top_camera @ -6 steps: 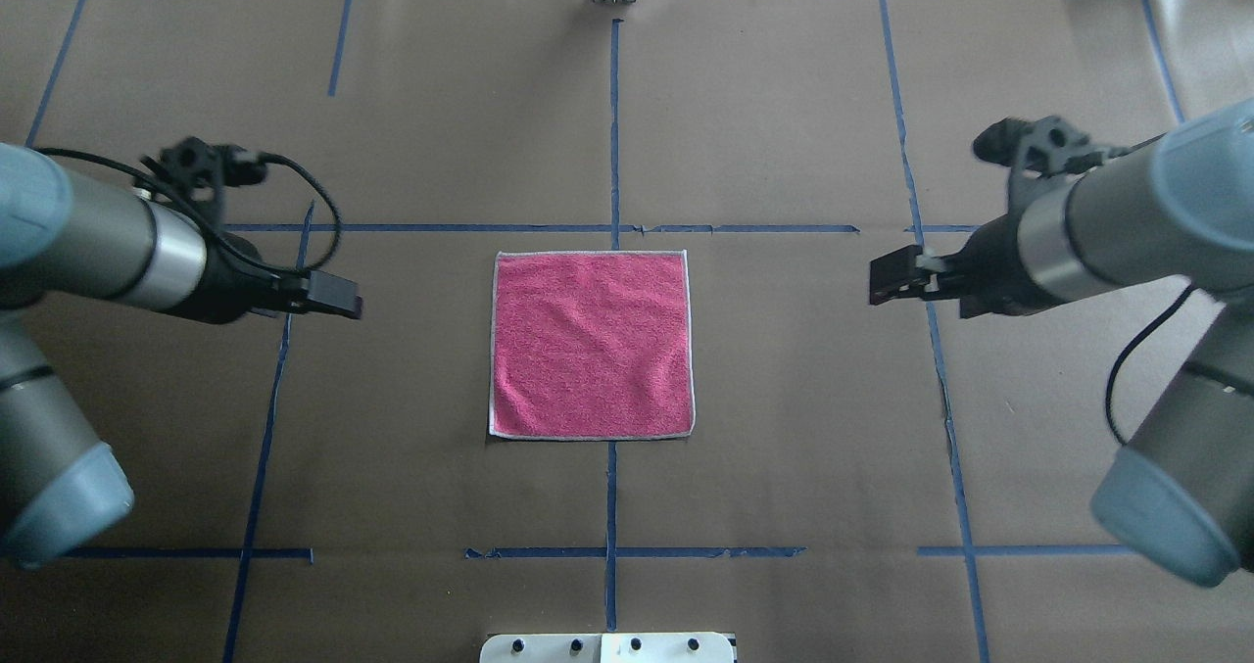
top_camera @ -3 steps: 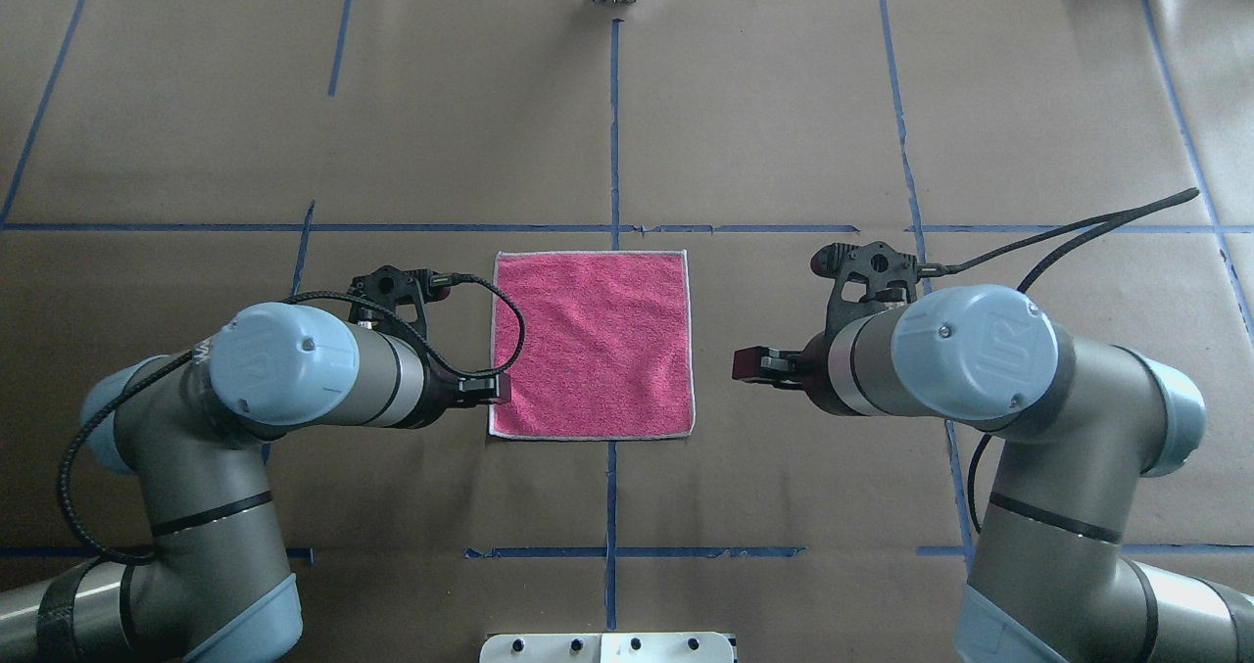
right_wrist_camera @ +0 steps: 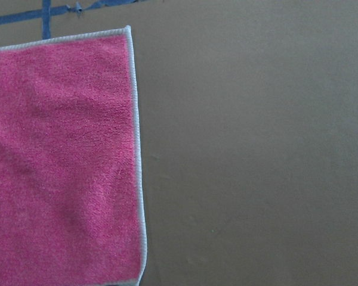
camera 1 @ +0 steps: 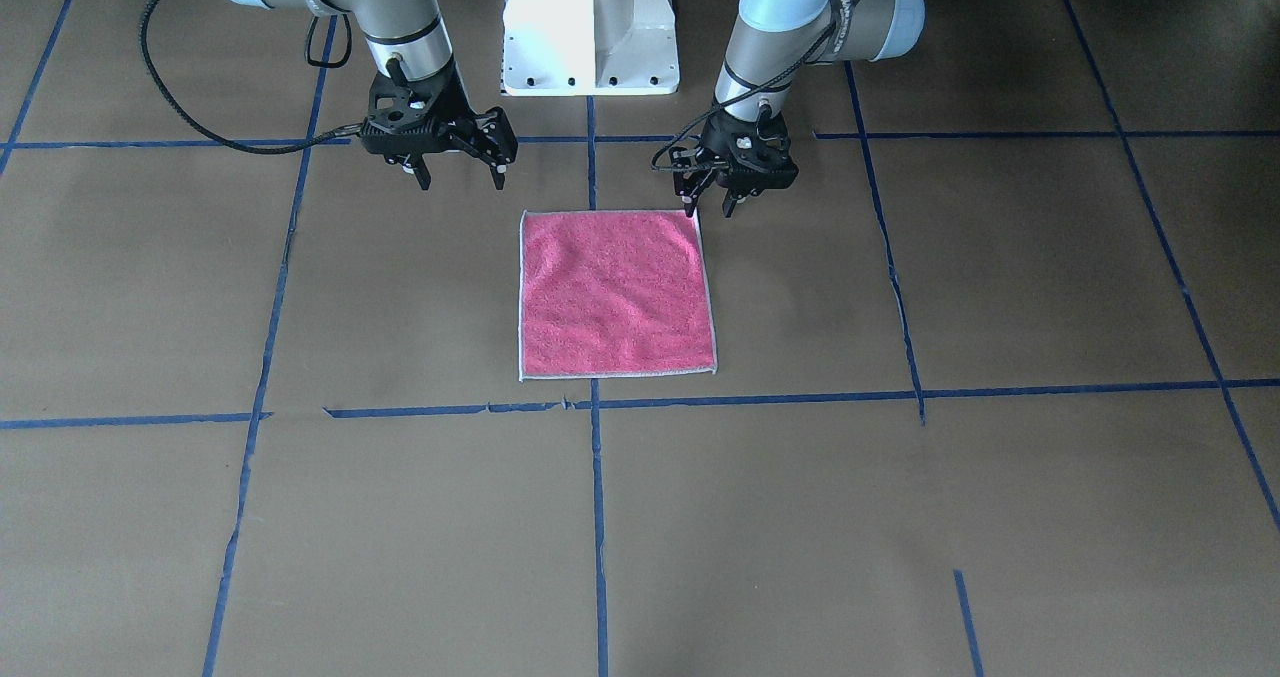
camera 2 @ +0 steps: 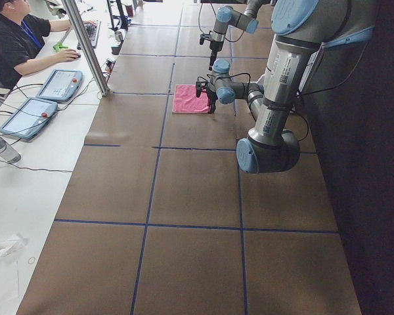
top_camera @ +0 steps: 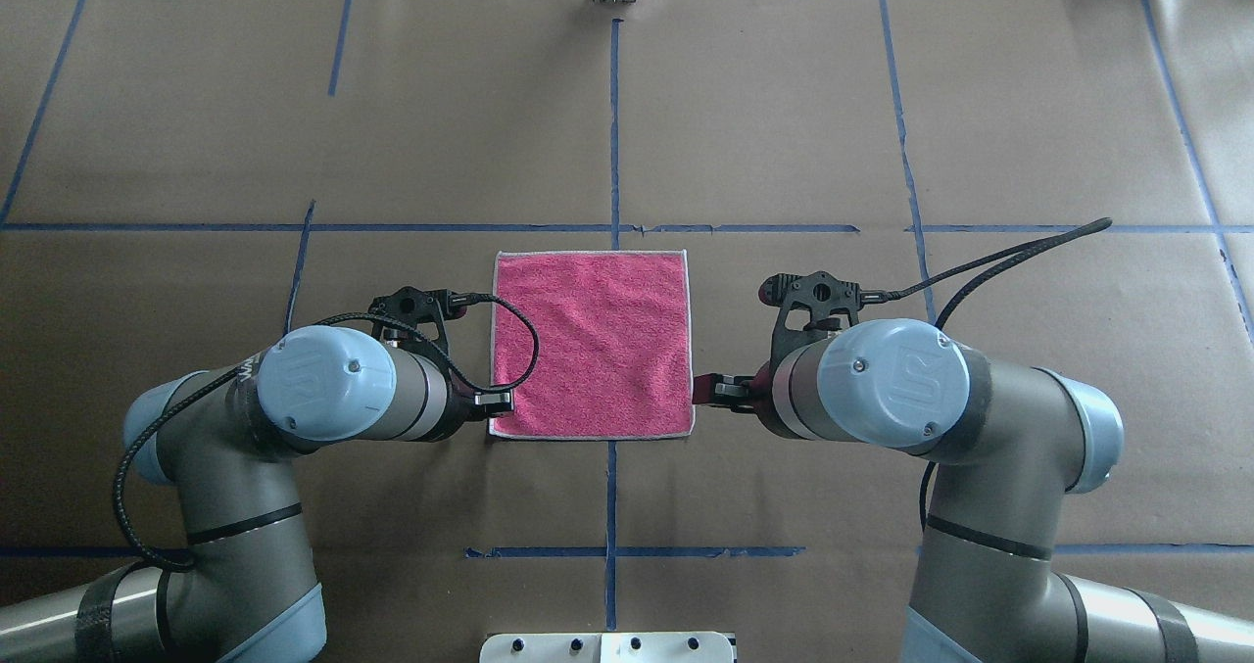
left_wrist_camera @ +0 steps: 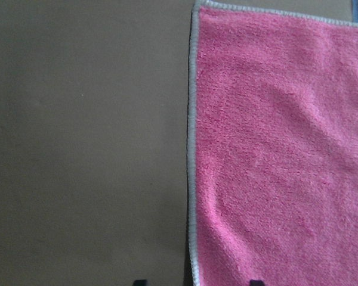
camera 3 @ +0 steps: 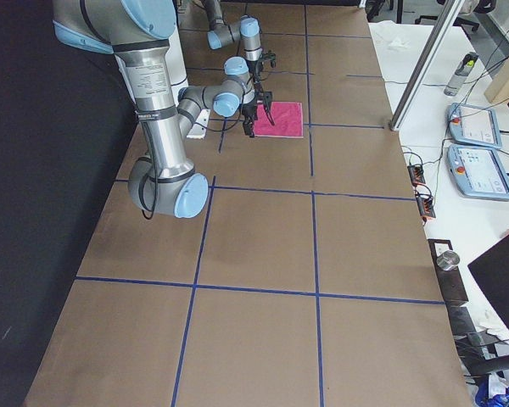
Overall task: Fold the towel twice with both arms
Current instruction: 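Lower both grippers and pinch the towel's near corners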
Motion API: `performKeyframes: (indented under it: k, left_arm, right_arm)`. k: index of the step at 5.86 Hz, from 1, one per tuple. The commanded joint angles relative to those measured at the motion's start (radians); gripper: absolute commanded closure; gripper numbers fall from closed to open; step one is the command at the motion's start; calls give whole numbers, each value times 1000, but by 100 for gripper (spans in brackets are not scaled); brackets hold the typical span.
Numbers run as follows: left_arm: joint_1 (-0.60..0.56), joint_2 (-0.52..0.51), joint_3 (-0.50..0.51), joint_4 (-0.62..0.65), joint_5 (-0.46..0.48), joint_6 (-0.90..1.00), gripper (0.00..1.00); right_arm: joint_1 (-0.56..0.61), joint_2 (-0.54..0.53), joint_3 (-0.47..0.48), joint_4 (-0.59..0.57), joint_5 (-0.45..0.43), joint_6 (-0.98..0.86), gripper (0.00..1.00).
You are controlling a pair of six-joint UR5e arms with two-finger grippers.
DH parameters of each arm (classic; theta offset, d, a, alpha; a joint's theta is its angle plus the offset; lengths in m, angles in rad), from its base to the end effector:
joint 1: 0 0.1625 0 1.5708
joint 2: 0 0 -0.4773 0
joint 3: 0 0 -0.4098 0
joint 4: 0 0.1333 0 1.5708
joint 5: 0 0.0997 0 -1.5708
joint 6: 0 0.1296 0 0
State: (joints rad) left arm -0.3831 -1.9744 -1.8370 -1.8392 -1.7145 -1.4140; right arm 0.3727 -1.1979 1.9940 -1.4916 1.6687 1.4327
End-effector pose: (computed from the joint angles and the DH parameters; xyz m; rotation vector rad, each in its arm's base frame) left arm 0.5796 -0.3573 0.3425 0.1217 0.9388 -0.1418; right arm -0.5367 -0.3394 0.3202 0.1325 -0.8705 0.1764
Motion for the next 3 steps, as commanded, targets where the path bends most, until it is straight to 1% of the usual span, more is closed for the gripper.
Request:
performKeyframes:
  k: [1, 2, 3]
  left_arm:
    - [29, -1, 4, 1, 0, 0, 48]
    - [35, -1, 4, 1, 0, 0, 57]
    - [38, -9, 15, 1, 0, 0, 57]
  right_arm:
    - [-18, 15, -27, -4, -1, 0, 1]
    - [-18, 14, -33, -4, -3, 0, 1]
    - [-23, 15, -32, -4, -4, 2, 1]
